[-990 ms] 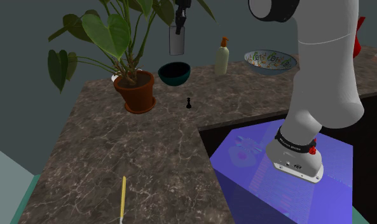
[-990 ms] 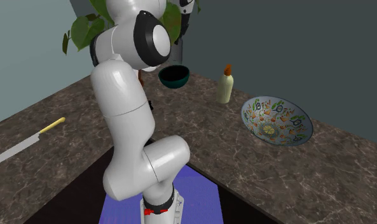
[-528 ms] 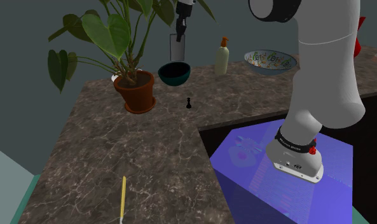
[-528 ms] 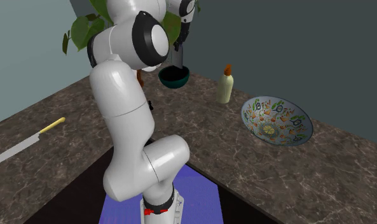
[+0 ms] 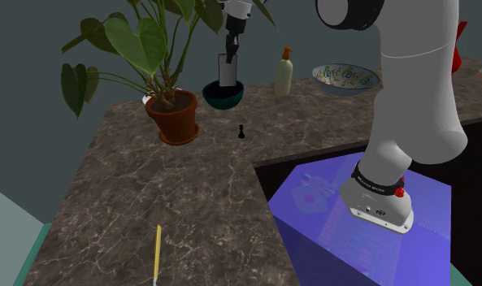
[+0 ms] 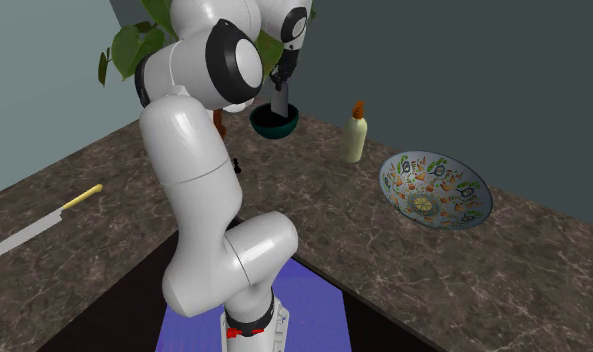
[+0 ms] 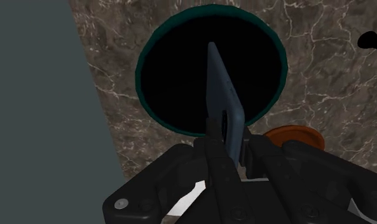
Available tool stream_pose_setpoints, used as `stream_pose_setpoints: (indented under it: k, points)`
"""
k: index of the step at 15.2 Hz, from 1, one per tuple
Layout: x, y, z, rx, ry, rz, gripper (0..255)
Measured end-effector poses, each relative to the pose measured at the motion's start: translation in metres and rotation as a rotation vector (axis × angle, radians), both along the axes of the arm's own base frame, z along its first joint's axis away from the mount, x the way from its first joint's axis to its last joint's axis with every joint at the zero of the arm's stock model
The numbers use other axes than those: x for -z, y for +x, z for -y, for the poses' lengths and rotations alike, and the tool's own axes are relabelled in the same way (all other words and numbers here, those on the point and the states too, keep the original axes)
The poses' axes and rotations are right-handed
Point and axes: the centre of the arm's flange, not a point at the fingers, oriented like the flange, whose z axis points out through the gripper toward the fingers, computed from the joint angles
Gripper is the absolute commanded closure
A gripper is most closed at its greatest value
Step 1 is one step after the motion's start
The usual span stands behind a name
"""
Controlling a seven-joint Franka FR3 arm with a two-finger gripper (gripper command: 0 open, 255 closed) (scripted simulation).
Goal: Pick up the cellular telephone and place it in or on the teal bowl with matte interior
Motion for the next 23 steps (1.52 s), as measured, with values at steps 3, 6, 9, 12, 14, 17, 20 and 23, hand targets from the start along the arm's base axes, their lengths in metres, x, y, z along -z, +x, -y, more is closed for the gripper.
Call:
stream_pose_setpoints:
  k: [3, 6, 9, 12, 14, 17, 20, 23]
  points:
    - [0.004, 0.0, 0.0, 0.001, -0.001, 0.001, 255]
    - [0.005, 0.0, 0.0, 0.0, 0.0, 0.001, 255]
    - [0.005, 0.0, 0.0, 0.0, 0.0, 0.001, 0]
    - [0.005, 0.0, -0.001, 0.0, 0.0, 0.0, 0]
    - [0.005, 0.0, -0.001, 0.0, 0.0, 0.0, 0]
    - [-0.019, -0.005, 0.006, 0.0, 0.0, 0.001, 0]
    - [-0.039, -0.009, 0.009, 0.0, 0.0, 0.0, 0]
    - [-0.042, -0.009, 0.009, 0.0, 0.0, 0.0, 0]
